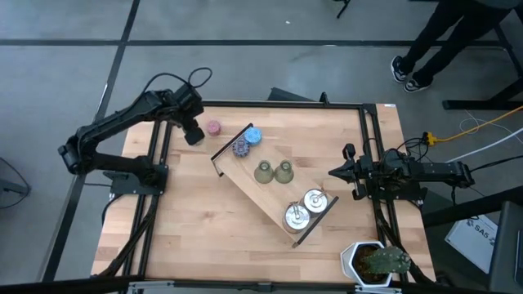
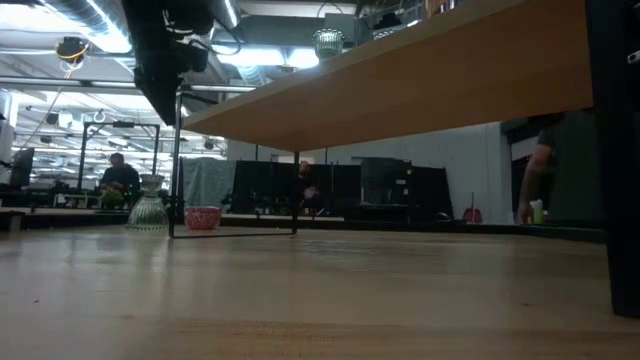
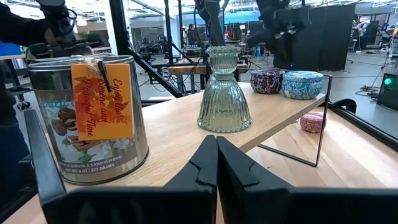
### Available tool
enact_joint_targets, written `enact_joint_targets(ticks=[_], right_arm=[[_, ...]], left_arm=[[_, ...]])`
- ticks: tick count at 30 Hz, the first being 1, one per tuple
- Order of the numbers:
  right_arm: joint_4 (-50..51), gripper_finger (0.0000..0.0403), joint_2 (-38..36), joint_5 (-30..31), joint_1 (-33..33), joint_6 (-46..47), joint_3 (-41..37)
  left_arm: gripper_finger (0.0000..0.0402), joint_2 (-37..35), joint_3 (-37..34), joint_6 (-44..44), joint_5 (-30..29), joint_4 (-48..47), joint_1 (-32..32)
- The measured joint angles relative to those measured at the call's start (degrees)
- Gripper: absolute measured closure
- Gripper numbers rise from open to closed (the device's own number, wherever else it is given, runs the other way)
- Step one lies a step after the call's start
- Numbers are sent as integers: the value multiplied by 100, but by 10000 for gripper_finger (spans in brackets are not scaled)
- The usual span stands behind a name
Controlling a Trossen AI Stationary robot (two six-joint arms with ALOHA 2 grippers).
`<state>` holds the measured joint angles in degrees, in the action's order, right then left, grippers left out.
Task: Pick & Place candle stick holders
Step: Put the transparent candle holder on the shelf
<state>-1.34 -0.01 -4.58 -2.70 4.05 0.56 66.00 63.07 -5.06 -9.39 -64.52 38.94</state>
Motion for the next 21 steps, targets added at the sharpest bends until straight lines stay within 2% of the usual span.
enact_joint_targets(ticks=[11, 16, 21], right_arm=[[0, 402, 0, 0, -2, 0, -2], [-1, 402, 0, 0, -1, 0, 0], [-2, 402, 0, 0, -2, 0, 0]], left_arm=[[159, 0, 0, 120, 88, 3, 572], [117, 42, -1, 425, 221, -4, 708], [92, 277, -2, 668, 253, -59, 710]])
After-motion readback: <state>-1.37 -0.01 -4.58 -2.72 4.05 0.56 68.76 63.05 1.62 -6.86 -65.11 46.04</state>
